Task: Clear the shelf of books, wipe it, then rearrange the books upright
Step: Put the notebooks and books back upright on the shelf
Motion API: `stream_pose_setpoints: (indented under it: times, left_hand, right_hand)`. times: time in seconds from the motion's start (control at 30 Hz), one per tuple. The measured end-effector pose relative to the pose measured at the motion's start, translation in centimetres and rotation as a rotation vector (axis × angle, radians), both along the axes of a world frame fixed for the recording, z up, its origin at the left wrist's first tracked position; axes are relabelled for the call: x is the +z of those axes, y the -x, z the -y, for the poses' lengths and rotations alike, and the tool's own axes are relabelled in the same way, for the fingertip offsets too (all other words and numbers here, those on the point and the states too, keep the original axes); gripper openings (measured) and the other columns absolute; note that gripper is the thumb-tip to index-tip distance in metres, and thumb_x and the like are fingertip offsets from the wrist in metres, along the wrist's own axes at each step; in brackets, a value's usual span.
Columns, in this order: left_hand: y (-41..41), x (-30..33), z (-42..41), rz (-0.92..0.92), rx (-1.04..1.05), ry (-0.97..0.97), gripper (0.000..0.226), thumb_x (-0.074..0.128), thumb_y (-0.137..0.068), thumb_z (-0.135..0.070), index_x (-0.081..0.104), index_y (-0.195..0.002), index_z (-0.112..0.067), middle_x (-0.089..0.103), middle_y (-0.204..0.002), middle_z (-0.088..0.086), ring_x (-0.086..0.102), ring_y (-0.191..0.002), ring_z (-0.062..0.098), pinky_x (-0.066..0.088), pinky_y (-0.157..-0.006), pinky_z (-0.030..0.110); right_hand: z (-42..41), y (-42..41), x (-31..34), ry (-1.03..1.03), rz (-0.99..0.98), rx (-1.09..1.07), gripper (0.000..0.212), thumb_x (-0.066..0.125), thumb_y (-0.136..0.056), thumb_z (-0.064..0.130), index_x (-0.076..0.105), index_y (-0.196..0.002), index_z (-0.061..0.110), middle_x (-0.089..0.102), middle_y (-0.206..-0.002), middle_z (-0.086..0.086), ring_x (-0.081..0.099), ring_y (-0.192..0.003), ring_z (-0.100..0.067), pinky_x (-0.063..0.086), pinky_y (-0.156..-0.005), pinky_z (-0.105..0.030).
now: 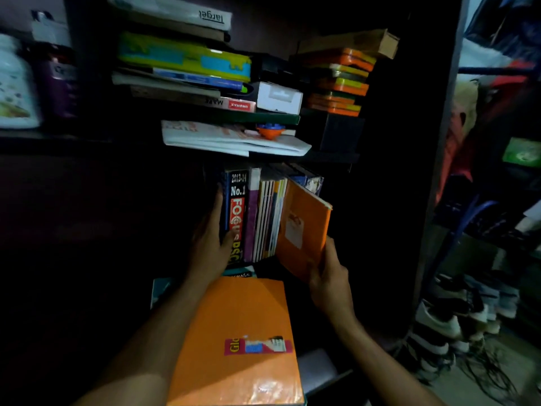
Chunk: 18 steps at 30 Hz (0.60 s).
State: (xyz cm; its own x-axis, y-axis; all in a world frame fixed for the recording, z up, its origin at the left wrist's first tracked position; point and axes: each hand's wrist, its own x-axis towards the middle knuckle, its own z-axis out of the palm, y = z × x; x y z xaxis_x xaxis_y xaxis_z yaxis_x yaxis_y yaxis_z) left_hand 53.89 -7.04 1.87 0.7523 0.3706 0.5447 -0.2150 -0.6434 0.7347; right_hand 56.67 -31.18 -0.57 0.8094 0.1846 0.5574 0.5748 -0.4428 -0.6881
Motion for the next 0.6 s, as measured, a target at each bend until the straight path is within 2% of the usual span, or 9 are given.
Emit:
stream_pose_setpoints:
  times: [0.07, 0.13, 0.17, 0.23, 0.3, 0.4, 0.5, 0.6]
  left_hand:
    - [0.1, 0.1, 0.3, 0.003, -0.004, 0.008, 0.093, 0.061, -0.098, -0.021, -0.01, -0.146, -0.059, 0.02, -0.166, 0.006, 0.026, -0.149, 0.032, 0.035, -0.112, 0.062]
    - [0.2, 0.0, 0.2, 0.019, -0.006, 0.0, 0.091, 0.06, -0.099, -0.02, -0.008, -0.147, -0.055, 0.017, -0.167, 0.004, 0.024, -0.15, 0.031, 0.034, -0.113, 0.062]
    - [0.2, 0.0, 0.2, 0.031, -0.009, -0.002, 0.091, 0.06, -0.099, -0.02, -0.008, -0.148, -0.056, 0.017, -0.167, 0.004, 0.023, -0.15, 0.031, 0.034, -0.113, 0.062]
    - [0.2, 0.0, 0.1, 0.045, 0.006, -0.01, 0.09, 0.061, -0.098, -0.02, -0.006, -0.149, -0.053, 0.017, -0.167, 0.004, 0.024, -0.15, 0.031, 0.036, -0.111, 0.062]
    - [0.2, 0.0, 0.3, 0.053, 0.039, -0.005, 0.089, 0.064, -0.097, -0.02, -0.001, -0.152, -0.049, 0.016, -0.166, 0.007, 0.024, -0.15, 0.033, 0.039, -0.109, 0.061]
    - [0.3, 0.1, 0.4, 0.088, 0.083, 0.032, 0.091, 0.069, -0.093, -0.018, 0.009, -0.157, -0.04, 0.022, -0.161, 0.011, 0.033, -0.144, 0.033, 0.046, -0.1, 0.054]
    - [0.3, 0.0, 0.3, 0.078, 0.093, 0.062, 0.085, 0.071, -0.092, -0.016, 0.02, -0.158, -0.03, 0.028, -0.159, 0.012, 0.036, -0.142, 0.031, 0.046, -0.099, 0.046]
    - [0.2, -0.1, 0.3, 0.053, 0.075, 0.098, 0.083, 0.071, -0.092, -0.018, 0.021, -0.157, -0.029, 0.031, -0.158, 0.01, 0.038, -0.141, 0.03, 0.048, -0.102, 0.052]
  right_hand:
    - [-0.7, -0.3, 0.7, 0.034, -0.028, 0.034, 0.062, 0.049, -0.104, 0.014, 0.018, -0.145, 0.05, 0.042, -0.137, 0.016, 0.052, -0.119, -0.006, 0.051, -0.089, -0.017]
    - [-1.6, -0.7, 1.1, 0.091, -0.039, 0.091, 0.055, 0.044, -0.106, 0.023, 0.017, -0.147, 0.046, 0.041, -0.141, 0.014, 0.05, -0.123, -0.005, 0.051, -0.096, -0.027]
    - [-2.1, -0.9, 1.3, 0.109, -0.054, 0.132, 0.048, 0.042, -0.107, 0.029, 0.018, -0.146, 0.047, 0.044, -0.139, 0.016, 0.054, -0.121, -0.002, 0.052, -0.093, -0.024]
    - [-2.9, -1.2, 1.6, 0.078, -0.123, 0.206, 0.036, 0.037, -0.108, 0.039, 0.023, -0.134, 0.061, 0.053, -0.127, 0.025, 0.06, -0.108, 0.01, 0.054, -0.08, -0.013]
    - [-3.3, -1.7, 1.6, 0.05, -0.137, 0.218, 0.031, 0.038, -0.107, 0.046, 0.024, -0.124, 0.068, 0.055, -0.116, 0.027, 0.06, -0.102, 0.014, 0.056, -0.077, -0.015]
    - [-3.2, -1.4, 1.7, -0.027, -0.053, 0.109, 0.026, 0.048, -0.102, 0.046, 0.033, -0.122, 0.054, 0.054, -0.114, 0.023, 0.061, -0.103, 0.006, 0.058, -0.077, -0.018]
    - [-2.6, -1.2, 1.6, -0.076, 0.064, -0.05, 0.022, 0.058, -0.098, 0.032, 0.041, -0.101, 0.045, 0.057, -0.103, 0.014, 0.064, -0.094, -0.003, 0.059, -0.072, -0.024]
    - [-2.6, -1.6, 1.3, 0.027, 0.152, -0.093, 0.019, 0.059, -0.099, 0.021, 0.05, -0.102, 0.037, 0.056, -0.105, 0.019, 0.059, -0.094, 0.002, 0.057, -0.08, -0.024]
